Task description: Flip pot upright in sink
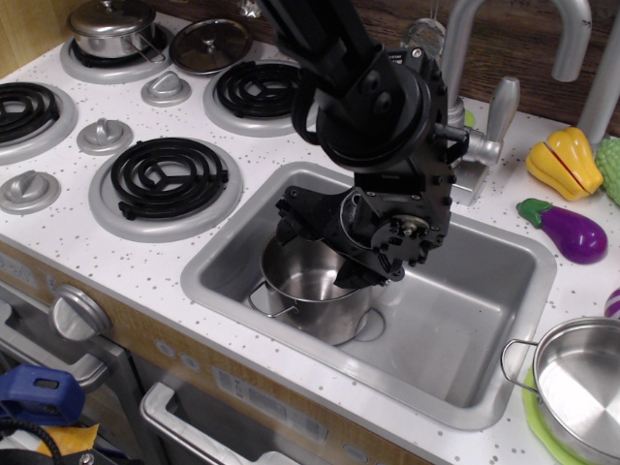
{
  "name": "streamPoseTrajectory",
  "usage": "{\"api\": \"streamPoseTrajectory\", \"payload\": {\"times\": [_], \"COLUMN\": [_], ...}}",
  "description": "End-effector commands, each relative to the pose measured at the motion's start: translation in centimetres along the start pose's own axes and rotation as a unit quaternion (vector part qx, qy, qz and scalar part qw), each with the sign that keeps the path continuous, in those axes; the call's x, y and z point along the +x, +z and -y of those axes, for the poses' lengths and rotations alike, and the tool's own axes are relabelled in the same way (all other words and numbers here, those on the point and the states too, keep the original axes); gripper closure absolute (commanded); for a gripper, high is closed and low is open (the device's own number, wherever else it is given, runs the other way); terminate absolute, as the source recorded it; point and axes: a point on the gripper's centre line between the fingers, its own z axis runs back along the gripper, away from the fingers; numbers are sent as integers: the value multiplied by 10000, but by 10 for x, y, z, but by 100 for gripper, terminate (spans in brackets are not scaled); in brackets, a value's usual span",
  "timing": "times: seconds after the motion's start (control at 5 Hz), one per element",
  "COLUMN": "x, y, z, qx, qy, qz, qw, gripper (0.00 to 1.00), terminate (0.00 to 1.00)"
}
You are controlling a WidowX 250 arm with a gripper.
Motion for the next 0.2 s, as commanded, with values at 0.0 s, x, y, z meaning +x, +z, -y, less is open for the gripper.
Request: {"api": "streamPoseTrajectory", "payload": {"times": [0.0], "x": [14], "y": [13], "z": [-6], "qx": [-56], "qy": [181], "qz": [261], "qw": [9995], "gripper": [0], "terminate": [100]}}
